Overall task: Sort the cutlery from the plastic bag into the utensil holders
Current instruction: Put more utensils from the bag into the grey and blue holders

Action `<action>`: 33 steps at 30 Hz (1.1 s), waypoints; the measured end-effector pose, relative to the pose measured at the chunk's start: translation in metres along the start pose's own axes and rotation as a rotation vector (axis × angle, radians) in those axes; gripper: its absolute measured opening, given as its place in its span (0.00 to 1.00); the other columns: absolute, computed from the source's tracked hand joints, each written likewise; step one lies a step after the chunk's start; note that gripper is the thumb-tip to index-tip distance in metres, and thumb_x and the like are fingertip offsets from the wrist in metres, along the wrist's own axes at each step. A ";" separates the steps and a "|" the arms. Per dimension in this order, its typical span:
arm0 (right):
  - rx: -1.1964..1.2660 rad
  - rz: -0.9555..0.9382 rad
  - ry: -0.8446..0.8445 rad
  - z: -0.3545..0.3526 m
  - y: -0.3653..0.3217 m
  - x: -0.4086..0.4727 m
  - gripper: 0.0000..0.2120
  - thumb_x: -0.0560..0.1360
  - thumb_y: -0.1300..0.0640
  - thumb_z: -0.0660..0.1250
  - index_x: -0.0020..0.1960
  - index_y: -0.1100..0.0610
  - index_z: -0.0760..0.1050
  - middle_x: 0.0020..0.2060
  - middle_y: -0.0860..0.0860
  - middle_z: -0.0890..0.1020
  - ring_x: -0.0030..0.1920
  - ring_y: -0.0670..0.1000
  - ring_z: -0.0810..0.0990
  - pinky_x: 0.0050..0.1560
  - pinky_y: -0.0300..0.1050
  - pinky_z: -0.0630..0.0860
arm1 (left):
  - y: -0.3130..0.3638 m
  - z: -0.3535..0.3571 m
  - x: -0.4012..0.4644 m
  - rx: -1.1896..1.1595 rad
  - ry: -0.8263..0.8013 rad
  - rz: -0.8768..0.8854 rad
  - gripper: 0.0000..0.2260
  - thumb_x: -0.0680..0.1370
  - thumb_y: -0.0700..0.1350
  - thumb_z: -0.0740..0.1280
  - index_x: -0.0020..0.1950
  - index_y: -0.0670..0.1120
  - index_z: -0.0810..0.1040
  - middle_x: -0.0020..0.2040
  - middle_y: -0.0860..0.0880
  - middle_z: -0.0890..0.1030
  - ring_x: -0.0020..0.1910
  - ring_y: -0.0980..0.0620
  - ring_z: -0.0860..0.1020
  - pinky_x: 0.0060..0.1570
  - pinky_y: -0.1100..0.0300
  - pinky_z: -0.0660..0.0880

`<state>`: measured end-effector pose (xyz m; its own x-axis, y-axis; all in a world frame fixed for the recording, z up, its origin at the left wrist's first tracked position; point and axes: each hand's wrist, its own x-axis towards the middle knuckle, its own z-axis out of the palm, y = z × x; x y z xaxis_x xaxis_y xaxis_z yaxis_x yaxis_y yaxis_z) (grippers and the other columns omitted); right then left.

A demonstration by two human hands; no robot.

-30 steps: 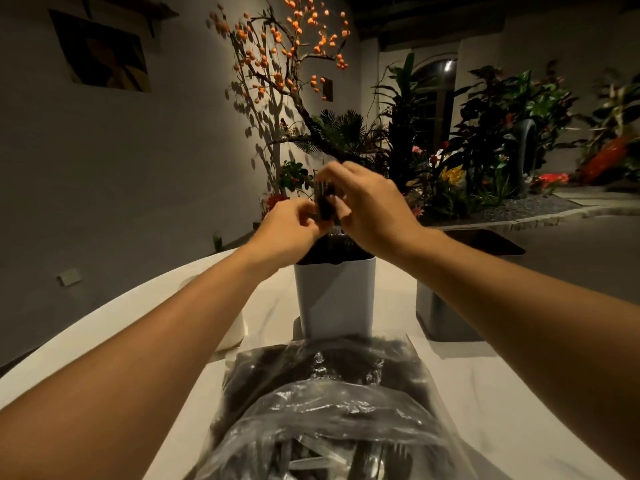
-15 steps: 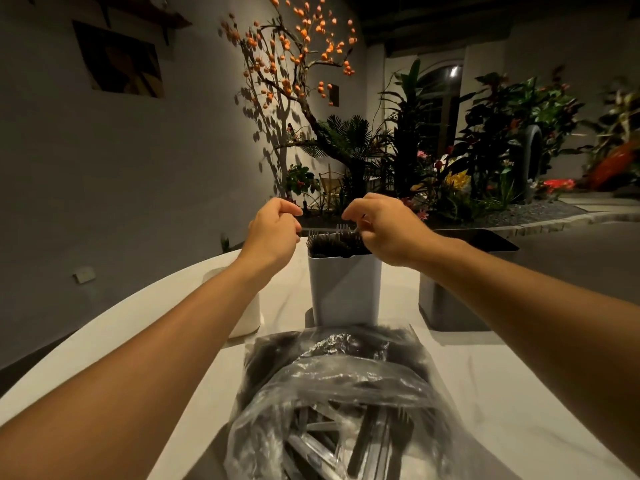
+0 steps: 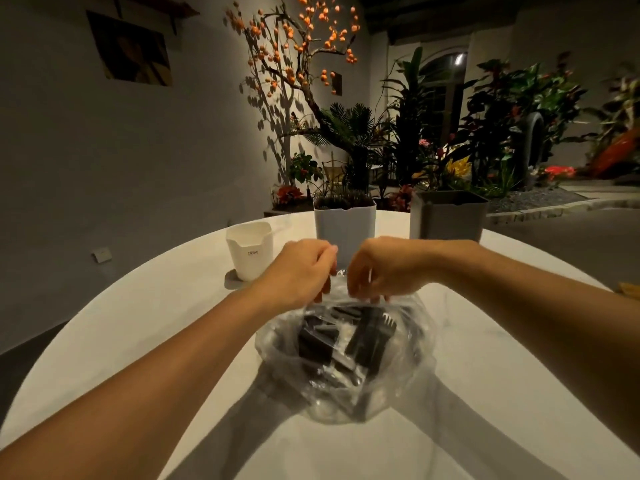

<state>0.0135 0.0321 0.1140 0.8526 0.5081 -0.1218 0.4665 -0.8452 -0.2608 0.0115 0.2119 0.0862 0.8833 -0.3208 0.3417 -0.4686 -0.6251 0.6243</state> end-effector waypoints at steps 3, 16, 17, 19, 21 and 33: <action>-0.121 0.011 -0.097 0.028 0.003 -0.006 0.09 0.76 0.58 0.71 0.52 0.45 0.83 0.43 0.39 0.82 0.45 0.44 0.83 0.45 0.36 0.78 | -0.013 0.024 -0.019 0.118 -0.035 0.002 0.17 0.85 0.50 0.56 0.40 0.50 0.77 0.36 0.50 0.80 0.36 0.53 0.79 0.40 0.55 0.77; -0.148 -0.180 0.298 0.092 0.020 -0.009 0.16 0.76 0.60 0.72 0.61 0.47 0.81 0.58 0.45 0.82 0.56 0.47 0.80 0.59 0.42 0.78 | -0.059 0.064 -0.042 0.318 0.069 0.146 0.10 0.84 0.50 0.57 0.49 0.52 0.76 0.46 0.53 0.80 0.45 0.50 0.75 0.48 0.51 0.73; -0.180 -0.203 0.326 0.094 0.021 -0.010 0.16 0.75 0.59 0.73 0.61 0.47 0.81 0.58 0.46 0.82 0.56 0.47 0.80 0.58 0.42 0.79 | -0.060 0.064 -0.041 0.317 0.073 0.148 0.10 0.84 0.49 0.57 0.49 0.51 0.76 0.46 0.53 0.81 0.45 0.50 0.75 0.48 0.50 0.74; -0.229 -0.233 0.353 0.096 0.023 -0.012 0.17 0.73 0.58 0.75 0.61 0.48 0.82 0.57 0.47 0.82 0.56 0.47 0.80 0.57 0.42 0.79 | -0.062 0.065 -0.042 0.283 0.084 0.151 0.09 0.84 0.49 0.58 0.49 0.51 0.76 0.45 0.53 0.80 0.45 0.50 0.75 0.48 0.49 0.74; -0.246 -0.223 0.351 0.096 0.024 -0.012 0.18 0.73 0.56 0.76 0.61 0.49 0.81 0.57 0.46 0.82 0.55 0.46 0.79 0.56 0.38 0.78 | -0.062 0.065 -0.043 0.248 0.096 0.159 0.09 0.84 0.48 0.58 0.48 0.51 0.76 0.44 0.53 0.80 0.44 0.51 0.75 0.47 0.50 0.74; -0.206 -0.237 0.387 0.102 0.013 -0.022 0.16 0.76 0.56 0.72 0.64 0.50 0.79 0.60 0.48 0.80 0.58 0.48 0.80 0.60 0.44 0.79 | -0.062 0.065 -0.054 0.230 0.091 0.162 0.07 0.84 0.49 0.59 0.49 0.53 0.76 0.44 0.56 0.79 0.44 0.55 0.76 0.48 0.54 0.75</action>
<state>-0.0229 0.0270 0.0158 0.7239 0.6248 0.2925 0.6618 -0.7486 -0.0390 -0.0069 0.2218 -0.0165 0.7877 -0.3712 0.4917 -0.5789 -0.7190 0.3845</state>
